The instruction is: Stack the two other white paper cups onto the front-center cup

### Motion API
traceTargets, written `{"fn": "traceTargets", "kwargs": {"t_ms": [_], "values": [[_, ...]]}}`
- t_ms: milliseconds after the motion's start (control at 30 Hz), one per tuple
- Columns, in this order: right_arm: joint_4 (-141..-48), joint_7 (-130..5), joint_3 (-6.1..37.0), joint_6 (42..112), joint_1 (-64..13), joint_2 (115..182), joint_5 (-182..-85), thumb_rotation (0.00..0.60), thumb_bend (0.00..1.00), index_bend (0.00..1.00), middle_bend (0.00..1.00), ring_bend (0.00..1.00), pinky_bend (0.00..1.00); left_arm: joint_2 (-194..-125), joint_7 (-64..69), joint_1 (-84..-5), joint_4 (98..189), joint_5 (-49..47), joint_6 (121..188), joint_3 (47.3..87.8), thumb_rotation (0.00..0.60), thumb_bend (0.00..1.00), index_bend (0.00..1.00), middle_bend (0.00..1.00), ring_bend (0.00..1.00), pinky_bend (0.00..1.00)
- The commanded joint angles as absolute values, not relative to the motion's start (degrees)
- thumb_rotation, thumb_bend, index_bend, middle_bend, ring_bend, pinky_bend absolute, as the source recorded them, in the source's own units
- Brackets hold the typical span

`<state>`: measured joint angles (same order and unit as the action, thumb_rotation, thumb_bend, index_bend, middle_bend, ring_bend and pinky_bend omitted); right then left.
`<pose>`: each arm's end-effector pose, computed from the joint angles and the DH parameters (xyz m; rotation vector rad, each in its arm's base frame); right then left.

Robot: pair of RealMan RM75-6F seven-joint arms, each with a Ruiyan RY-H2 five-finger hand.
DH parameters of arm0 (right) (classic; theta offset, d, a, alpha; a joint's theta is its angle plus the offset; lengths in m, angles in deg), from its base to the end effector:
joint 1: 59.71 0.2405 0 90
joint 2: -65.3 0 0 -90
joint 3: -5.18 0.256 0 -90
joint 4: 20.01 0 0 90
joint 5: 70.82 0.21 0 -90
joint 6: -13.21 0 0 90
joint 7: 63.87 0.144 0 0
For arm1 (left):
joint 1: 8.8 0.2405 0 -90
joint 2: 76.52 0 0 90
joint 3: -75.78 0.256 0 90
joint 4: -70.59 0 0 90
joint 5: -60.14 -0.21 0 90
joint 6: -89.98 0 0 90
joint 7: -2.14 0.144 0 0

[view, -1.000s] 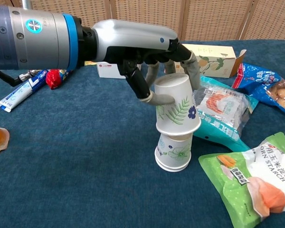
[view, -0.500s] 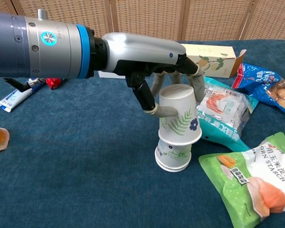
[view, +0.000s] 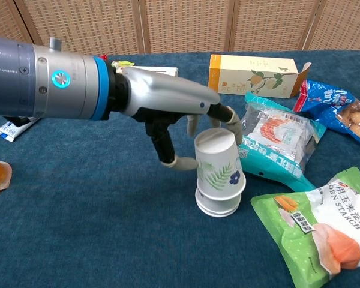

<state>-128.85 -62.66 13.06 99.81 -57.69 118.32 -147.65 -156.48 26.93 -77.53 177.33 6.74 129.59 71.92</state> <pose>-0.2848 -0.1786 0.2140 1.1521 -0.9958 0.9613 -0.0084 0.2843 -0.0344 -2.5537 -0.8034 -0.8268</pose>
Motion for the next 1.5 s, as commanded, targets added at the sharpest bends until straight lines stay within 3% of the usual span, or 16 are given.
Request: {"fn": "traceTargets", "kwargs": {"t_ms": [33,500,733,1133,1500], "values": [[-128.83,-62.65,13.03,99.78,-57.72,118.32,-147.69,0.542,0.28,0.0,0.13,0.0,0.41,-156.88,27.58,-77.49,177.72,7.33,131.26,72.41,0.6,0.46,0.17,0.12,0.13,0.28],[-128.51,-62.57,13.19,99.28,-57.39,118.5,-147.98,0.543,0.28,0.0,0.13,0.0,0.41,-152.8,23.43,-72.55,180.37,3.24,136.51,72.73,0.6,0.46,0.16,0.1,0.05,0.23],[-128.26,-63.34,13.61,99.2,-56.81,118.83,-148.32,0.542,0.28,0.0,0.13,0.0,0.41,-148.27,21.31,-66.86,183.63,-0.09,143.32,73.59,0.6,0.46,0.16,0.1,0.05,0.21],[-124.03,-68.95,14.85,98.06,-53.92,122.79,-147.97,0.544,0.28,0.0,0.13,0.0,0.41,-138.16,18.19,-50.93,189.48,-9.78,159.36,79.98,0.6,0.46,0.15,0.09,0.04,0.17],[-119.98,-74.53,15.55,98.97,-52.4,126.16,-148.1,0.553,0.28,0.0,0.13,0.0,0.4,-134.17,12.57,-35.63,186.36,-18.31,172.14,85.17,0.6,0.46,0.14,0.08,0.02,0.13]]}}
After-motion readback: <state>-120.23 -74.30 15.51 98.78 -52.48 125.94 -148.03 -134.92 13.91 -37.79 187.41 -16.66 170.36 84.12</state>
